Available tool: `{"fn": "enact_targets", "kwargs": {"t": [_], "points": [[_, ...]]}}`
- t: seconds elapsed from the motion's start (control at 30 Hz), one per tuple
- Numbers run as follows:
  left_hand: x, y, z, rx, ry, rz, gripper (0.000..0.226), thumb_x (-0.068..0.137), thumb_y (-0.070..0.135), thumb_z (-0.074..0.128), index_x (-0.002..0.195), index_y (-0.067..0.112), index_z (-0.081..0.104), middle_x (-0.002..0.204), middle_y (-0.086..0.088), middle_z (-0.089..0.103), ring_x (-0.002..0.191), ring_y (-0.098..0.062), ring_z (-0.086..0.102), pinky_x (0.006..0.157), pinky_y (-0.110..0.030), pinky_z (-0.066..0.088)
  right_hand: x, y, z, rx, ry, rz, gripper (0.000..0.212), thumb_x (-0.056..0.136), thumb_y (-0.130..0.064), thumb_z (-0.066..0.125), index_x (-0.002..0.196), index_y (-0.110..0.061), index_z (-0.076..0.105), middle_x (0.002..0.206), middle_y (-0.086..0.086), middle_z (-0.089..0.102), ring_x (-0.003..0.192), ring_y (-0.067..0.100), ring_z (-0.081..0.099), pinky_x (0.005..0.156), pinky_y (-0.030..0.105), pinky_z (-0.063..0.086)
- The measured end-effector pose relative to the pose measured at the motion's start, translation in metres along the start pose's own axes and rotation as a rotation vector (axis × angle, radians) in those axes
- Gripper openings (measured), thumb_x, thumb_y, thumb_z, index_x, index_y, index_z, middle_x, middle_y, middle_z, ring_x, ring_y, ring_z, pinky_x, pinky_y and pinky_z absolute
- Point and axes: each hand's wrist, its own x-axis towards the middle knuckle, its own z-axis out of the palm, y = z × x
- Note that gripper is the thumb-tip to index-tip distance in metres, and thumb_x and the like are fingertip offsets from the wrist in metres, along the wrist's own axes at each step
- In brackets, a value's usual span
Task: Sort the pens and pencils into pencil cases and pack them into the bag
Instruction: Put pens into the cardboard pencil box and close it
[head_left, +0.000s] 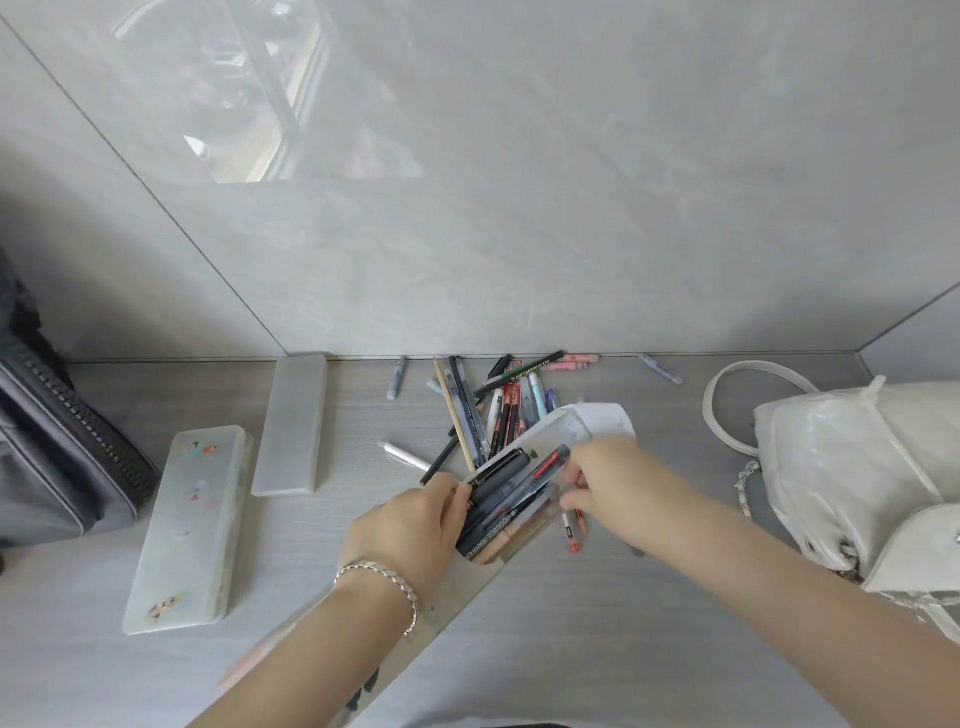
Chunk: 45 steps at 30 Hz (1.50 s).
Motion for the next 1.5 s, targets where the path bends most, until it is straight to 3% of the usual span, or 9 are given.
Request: {"fn": "enact_targets", "kwargs": {"t": [0.07,0.2,0.33,0.47,0.83,1.0,1.17,1.33,1.5], "points": [[0.000,0.000,0.000,-0.027,0.005,-0.003,0.037,0.096,0.046,0.024,0.099,0.023,0.053,0.086,0.000,0.065,0.083,-0.025,0.061,0.069,-0.029,0.044,-0.002,0.001,0.003,0.118,0.055,0.011,0.029,0.089,-0.016,0.055,0.117,-0.007,0.053,0.113,0.009,0.063,0.091,0.021,0.058,0.055,0.015,0.045],[0.000,-0.005,0.002,-0.104,-0.008,-0.019,0.036,0.096,0.045,0.027,0.093,0.021,0.054,0.078,0.000,0.063,0.079,-0.025,0.059,0.065,-0.029,0.042,-0.001,0.013,0.006,0.348,0.072,-0.077,0.027,0.080,-0.020,0.067,0.101,-0.023,0.051,0.095,0.001,0.067,0.087,0.017,0.064,0.075,0.030,0.051],[-0.001,-0.011,0.007,-0.200,-0.017,-0.060,0.031,0.096,0.043,0.030,0.084,0.023,0.050,0.063,0.005,0.053,0.069,-0.023,0.054,0.060,-0.027,0.037,0.000,0.019,0.003,0.559,0.052,-0.120,0.040,0.077,-0.040,0.069,0.109,-0.035,0.047,0.092,-0.014,0.060,0.064,-0.007,0.055,0.067,0.017,0.040],[0.000,-0.007,0.005,-0.163,0.001,-0.035,0.031,0.096,0.044,0.029,0.089,0.024,0.051,0.069,0.003,0.057,0.074,-0.025,0.057,0.063,-0.027,0.041,0.006,0.012,0.008,0.784,0.214,-0.184,0.017,0.085,-0.019,0.064,0.095,-0.030,0.057,0.083,-0.007,0.060,0.046,-0.004,0.054,0.053,0.011,0.044],[-0.002,-0.006,0.001,-0.186,0.004,-0.046,0.032,0.096,0.043,0.030,0.094,0.024,0.055,0.078,0.000,0.063,0.078,-0.023,0.059,0.065,-0.027,0.041,0.013,0.006,0.017,0.940,0.201,-0.174,0.021,0.081,-0.002,0.066,0.087,-0.022,0.065,0.075,-0.006,0.066,0.062,0.005,0.064,0.065,0.015,0.053],[-0.003,-0.001,0.002,-0.185,-0.023,-0.060,0.037,0.095,0.046,0.029,0.091,0.021,0.055,0.079,0.000,0.063,0.079,-0.025,0.058,0.070,-0.030,0.044,0.011,-0.003,0.025,0.661,0.309,-0.175,0.025,0.084,-0.020,0.066,0.108,-0.017,0.069,0.084,-0.013,0.064,0.081,0.005,0.059,0.083,0.021,0.047],[-0.007,0.002,0.007,-0.312,-0.008,-0.113,0.037,0.096,0.043,0.029,0.090,0.019,0.056,0.075,-0.001,0.061,0.079,-0.025,0.058,0.070,-0.032,0.045,0.000,-0.012,0.031,0.405,0.495,-0.279,0.031,0.095,-0.025,0.046,0.124,-0.020,0.058,0.108,-0.007,0.055,0.086,-0.002,0.044,0.065,0.009,0.035],[-0.005,0.003,0.007,-0.314,-0.025,-0.117,0.037,0.095,0.044,0.030,0.091,0.019,0.057,0.079,-0.003,0.064,0.080,-0.025,0.058,0.070,-0.031,0.044,0.011,-0.006,0.028,0.590,0.370,-0.226,0.028,0.089,-0.023,0.059,0.116,-0.019,0.062,0.095,-0.019,0.056,0.094,0.002,0.056,0.089,0.018,0.045],[-0.007,0.003,0.003,-0.297,-0.049,-0.094,0.036,0.094,0.048,0.031,0.096,0.021,0.055,0.077,0.002,0.062,0.080,-0.022,0.058,0.068,-0.029,0.042,0.011,-0.004,0.032,0.713,0.376,-0.223,0.028,0.083,-0.018,0.066,0.111,-0.021,0.065,0.089,-0.025,0.057,0.087,-0.005,0.058,0.078,0.007,0.044]]}}
